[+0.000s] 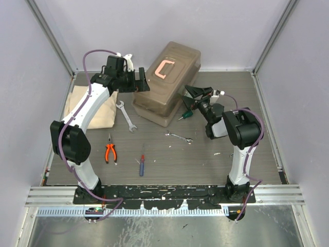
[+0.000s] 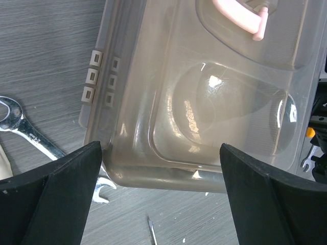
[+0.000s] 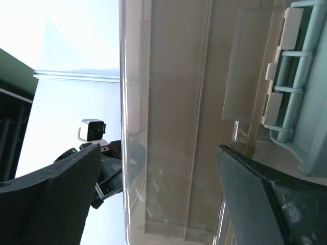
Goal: Sort the tools into containers
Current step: Open the storage box at the center of the board.
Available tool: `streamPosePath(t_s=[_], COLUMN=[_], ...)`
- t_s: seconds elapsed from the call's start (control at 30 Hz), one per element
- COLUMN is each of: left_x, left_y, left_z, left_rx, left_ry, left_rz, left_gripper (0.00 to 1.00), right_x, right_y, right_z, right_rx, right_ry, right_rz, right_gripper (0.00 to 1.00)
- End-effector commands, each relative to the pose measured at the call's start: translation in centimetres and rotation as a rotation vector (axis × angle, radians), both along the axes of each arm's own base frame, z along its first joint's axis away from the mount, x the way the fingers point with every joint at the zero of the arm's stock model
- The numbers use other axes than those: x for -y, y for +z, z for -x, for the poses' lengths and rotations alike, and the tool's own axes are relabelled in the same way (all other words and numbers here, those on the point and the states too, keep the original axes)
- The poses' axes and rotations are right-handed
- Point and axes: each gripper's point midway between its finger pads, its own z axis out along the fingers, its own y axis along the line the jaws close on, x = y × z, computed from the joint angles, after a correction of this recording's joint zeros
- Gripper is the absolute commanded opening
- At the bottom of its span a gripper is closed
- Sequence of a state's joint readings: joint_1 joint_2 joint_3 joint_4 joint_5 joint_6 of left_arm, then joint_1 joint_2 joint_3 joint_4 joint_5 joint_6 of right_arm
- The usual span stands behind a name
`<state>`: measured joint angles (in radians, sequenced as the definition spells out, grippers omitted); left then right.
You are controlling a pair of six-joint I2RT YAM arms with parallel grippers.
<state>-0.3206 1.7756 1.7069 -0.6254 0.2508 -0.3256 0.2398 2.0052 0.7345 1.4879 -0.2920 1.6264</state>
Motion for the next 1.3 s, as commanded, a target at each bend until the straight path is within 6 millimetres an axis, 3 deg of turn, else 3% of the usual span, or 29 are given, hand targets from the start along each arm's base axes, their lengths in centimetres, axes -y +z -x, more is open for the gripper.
streamPosePath(t_s=[0.0, 0.27, 0.47, 0.67, 1.27], left_x=[1.2, 0.7, 1.5, 2.9, -0.2], left_y=[5.3, 6.2, 4.9, 5.7, 3.4], left_z=[0.1, -0.4, -0.2, 1.0, 0.1], left_rx=[0.127, 0.15, 0.107, 0.134, 0.129], left_ry=[-0.027, 0.003, -0.03, -0.1, 0.015], left_rz=[0.091, 0.096, 0.114, 0.145, -0.02], left_gripper=[0.98, 0.98, 0.98, 0.98, 0.98], right_x=[-0.5, 0.0, -0.1, -0.1, -0.1], right_y=[5.7, 2.5, 1.4, 0.7, -2.0], right_z=[1.2, 1.1, 1.1, 1.0, 0.4], right_rx=[0.172, 0.052, 0.025, 0.005, -0.07], right_ry=[0.024, -0.024, -0.013, -0.017, -0.024], right_rz=[-0.036, 0.079, 0.079, 0.092, 0.127], right_gripper=[0.98, 0.98, 0.98, 0.98, 0.98])
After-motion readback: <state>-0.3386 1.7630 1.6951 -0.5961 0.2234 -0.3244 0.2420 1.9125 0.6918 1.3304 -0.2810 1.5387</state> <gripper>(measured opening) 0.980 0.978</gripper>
